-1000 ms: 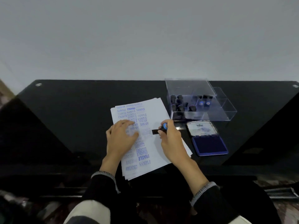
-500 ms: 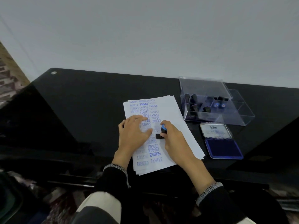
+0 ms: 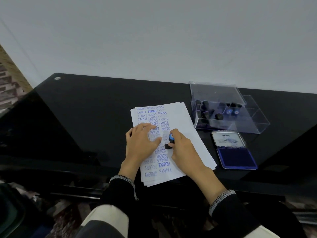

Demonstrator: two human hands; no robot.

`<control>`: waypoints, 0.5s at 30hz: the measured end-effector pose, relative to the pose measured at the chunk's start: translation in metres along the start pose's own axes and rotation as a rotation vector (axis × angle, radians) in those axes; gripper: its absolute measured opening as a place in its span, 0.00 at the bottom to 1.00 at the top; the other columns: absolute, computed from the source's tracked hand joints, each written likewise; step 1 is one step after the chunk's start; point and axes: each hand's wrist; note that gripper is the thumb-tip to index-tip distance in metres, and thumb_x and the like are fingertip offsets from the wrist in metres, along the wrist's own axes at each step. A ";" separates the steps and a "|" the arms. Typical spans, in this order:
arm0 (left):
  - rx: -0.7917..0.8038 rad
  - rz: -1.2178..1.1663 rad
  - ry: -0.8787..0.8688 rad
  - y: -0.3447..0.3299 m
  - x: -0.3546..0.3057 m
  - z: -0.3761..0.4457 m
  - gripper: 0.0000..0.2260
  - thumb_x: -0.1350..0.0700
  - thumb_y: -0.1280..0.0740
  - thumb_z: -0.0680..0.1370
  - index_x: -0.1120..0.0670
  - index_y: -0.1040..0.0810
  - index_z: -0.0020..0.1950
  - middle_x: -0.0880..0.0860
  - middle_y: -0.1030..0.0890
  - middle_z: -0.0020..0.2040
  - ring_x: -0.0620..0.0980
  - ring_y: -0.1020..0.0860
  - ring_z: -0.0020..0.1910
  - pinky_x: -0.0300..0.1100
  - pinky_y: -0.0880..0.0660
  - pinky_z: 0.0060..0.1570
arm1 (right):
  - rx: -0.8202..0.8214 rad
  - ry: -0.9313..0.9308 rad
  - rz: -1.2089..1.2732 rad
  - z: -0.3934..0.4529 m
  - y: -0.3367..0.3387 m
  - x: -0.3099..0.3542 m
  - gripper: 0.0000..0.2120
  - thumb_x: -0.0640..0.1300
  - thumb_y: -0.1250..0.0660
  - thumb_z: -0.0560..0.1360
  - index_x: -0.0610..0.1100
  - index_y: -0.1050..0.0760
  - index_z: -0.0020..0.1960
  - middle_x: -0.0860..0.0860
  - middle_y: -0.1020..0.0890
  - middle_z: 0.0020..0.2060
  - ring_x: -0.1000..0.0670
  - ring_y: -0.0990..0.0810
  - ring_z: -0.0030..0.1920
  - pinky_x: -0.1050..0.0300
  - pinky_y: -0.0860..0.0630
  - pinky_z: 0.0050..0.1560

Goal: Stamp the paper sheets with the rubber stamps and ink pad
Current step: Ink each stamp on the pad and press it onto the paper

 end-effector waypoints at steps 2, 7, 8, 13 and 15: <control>-0.003 -0.009 -0.003 0.000 0.000 0.000 0.19 0.42 0.32 0.74 0.42 0.27 0.64 0.41 0.29 0.65 0.41 0.35 0.68 0.49 0.48 0.73 | 0.023 0.000 0.001 0.003 0.001 0.002 0.20 0.26 0.39 0.71 0.48 0.41 0.51 0.50 0.31 0.46 0.53 0.25 0.46 0.52 0.22 0.51; -0.006 -0.030 -0.013 0.000 0.000 -0.002 0.19 0.45 0.33 0.75 0.44 0.26 0.65 0.41 0.29 0.65 0.42 0.35 0.68 0.49 0.49 0.74 | 0.076 -0.034 -0.021 0.010 0.005 0.005 0.19 0.27 0.38 0.70 0.46 0.41 0.50 0.48 0.29 0.47 0.47 0.22 0.50 0.50 0.22 0.47; -0.014 -0.041 -0.019 0.000 0.000 -0.002 0.18 0.46 0.33 0.75 0.45 0.26 0.65 0.42 0.28 0.65 0.42 0.34 0.67 0.49 0.47 0.74 | 0.068 -0.031 -0.021 0.010 0.004 0.006 0.19 0.27 0.38 0.70 0.46 0.41 0.49 0.48 0.29 0.46 0.46 0.23 0.49 0.50 0.22 0.48; -0.102 -0.250 0.138 0.004 -0.002 -0.004 0.14 0.56 0.34 0.78 0.49 0.25 0.63 0.44 0.28 0.65 0.42 0.33 0.68 0.39 0.33 0.61 | -0.050 0.008 -0.003 0.001 -0.006 0.005 0.21 0.24 0.39 0.66 0.45 0.42 0.46 0.51 0.34 0.41 0.49 0.34 0.40 0.49 0.23 0.49; -0.158 -0.312 0.196 0.006 -0.002 -0.005 0.13 0.60 0.36 0.78 0.51 0.24 0.62 0.43 0.28 0.64 0.41 0.36 0.69 0.43 0.32 0.65 | -0.049 0.003 0.005 0.002 -0.007 0.005 0.21 0.24 0.40 0.65 0.45 0.42 0.46 0.51 0.34 0.41 0.49 0.35 0.40 0.48 0.23 0.50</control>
Point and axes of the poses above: each hand's wrist, its own z-axis towards the middle knuckle, its own y-axis out of the back of the hand, x = y × z
